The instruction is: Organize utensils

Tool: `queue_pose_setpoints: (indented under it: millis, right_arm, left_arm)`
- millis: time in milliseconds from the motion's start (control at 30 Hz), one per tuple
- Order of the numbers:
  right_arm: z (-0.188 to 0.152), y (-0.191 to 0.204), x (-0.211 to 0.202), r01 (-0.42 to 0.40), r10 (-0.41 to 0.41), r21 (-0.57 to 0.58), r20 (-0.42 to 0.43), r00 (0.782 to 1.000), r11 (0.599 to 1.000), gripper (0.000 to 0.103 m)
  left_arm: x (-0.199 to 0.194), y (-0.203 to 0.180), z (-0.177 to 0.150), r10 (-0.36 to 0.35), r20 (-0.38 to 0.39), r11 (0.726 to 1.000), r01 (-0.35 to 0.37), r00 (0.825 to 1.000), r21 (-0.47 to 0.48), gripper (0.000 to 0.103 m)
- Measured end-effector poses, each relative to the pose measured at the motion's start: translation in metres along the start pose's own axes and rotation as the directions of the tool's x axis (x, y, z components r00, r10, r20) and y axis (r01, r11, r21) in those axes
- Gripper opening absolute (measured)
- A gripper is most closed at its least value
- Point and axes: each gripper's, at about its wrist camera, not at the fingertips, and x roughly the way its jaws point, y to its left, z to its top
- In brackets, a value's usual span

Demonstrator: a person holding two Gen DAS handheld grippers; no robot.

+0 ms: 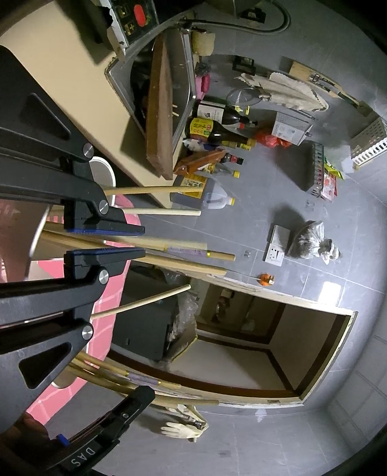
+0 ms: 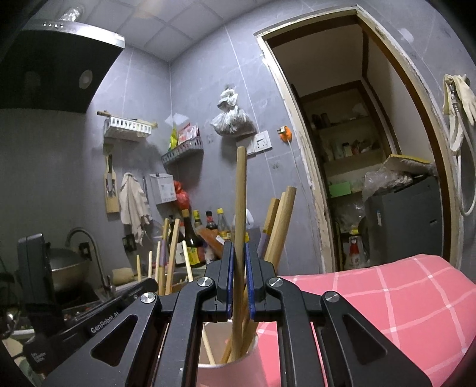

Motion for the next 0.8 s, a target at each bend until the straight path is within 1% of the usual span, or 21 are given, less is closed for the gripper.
queue_pose_setpoints:
  millis: [67, 100, 133, 167, 200, 233, 400, 500, 567, 633, 767, 800]
  right_arm:
    - [-0.001, 0.000, -0.002, 0.006, -0.006, -0.004, -0.008, 1.000, 1.000, 0.008]
    - [-0.001, 0.000, -0.002, 0.008, -0.008, -0.006, -0.012, 1.000, 1.000, 0.009]
    - [-0.002, 0.000, -0.004, 0.010, -0.010, -0.008, -0.014, 1.000, 1.000, 0.011]
    - [-0.002, 0.000, -0.005, 0.011, -0.011, -0.010, -0.015, 1.000, 1.000, 0.015]
    - [-0.002, 0.001, -0.006, 0.011, -0.011, -0.013, -0.016, 1.000, 1.000, 0.018]
    - [-0.002, 0.001, -0.008, 0.009, -0.009, -0.017, -0.016, 1.000, 1.000, 0.023]
    - [-0.001, 0.004, -0.015, 0.017, -0.017, -0.037, -0.009, 1.000, 0.999, 0.024]
    - [0.000, 0.005, -0.020, 0.022, -0.022, -0.049, 0.002, 1.000, 0.999, 0.028]
    - [0.002, 0.005, -0.023, 0.024, -0.023, -0.051, 0.008, 1.000, 0.998, 0.032]
    - [0.003, 0.005, -0.028, 0.030, -0.029, -0.052, 0.017, 0.999, 0.998, 0.034]
    - [0.006, 0.002, -0.037, 0.051, -0.050, -0.044, 0.023, 0.998, 0.998, 0.041]
    - [0.007, 0.000, -0.040, 0.056, -0.055, -0.038, 0.021, 0.998, 0.998, 0.042]
  left_arm:
    - [-0.002, 0.000, 0.000, -0.001, -0.004, 1.000, 0.001, 1.000, 0.002, 0.010]
    - [-0.003, 0.000, -0.001, -0.002, -0.005, 1.000, 0.002, 1.000, 0.001, 0.018]
    - [-0.005, 0.000, -0.001, -0.006, -0.005, 1.000, 0.006, 1.000, -0.002, 0.029]
    - [-0.007, 0.000, 0.000, -0.007, -0.004, 1.000, 0.007, 1.000, -0.006, 0.033]
    - [-0.009, 0.000, 0.000, -0.012, -0.002, 1.000, 0.012, 1.000, -0.012, 0.036]
    - [-0.011, 0.000, 0.001, -0.014, 0.000, 1.000, 0.014, 1.000, -0.015, 0.036]
    - [-0.019, 0.001, 0.003, -0.003, 0.003, 1.000, 0.003, 1.000, -0.018, 0.036]
    - [-0.025, -0.001, 0.005, 0.003, 0.010, 1.000, -0.003, 1.000, -0.016, 0.036]
    - [-0.028, -0.001, 0.005, 0.006, 0.013, 1.000, -0.006, 1.000, -0.012, 0.038]
    - [-0.032, -0.003, 0.006, 0.008, 0.014, 1.000, -0.008, 1.000, -0.007, 0.040]
    - [-0.041, -0.008, 0.007, 0.020, 0.021, 1.000, -0.020, 1.000, 0.012, 0.043]
    - [-0.044, -0.010, 0.007, 0.021, 0.025, 1.000, -0.022, 0.999, 0.016, 0.047]
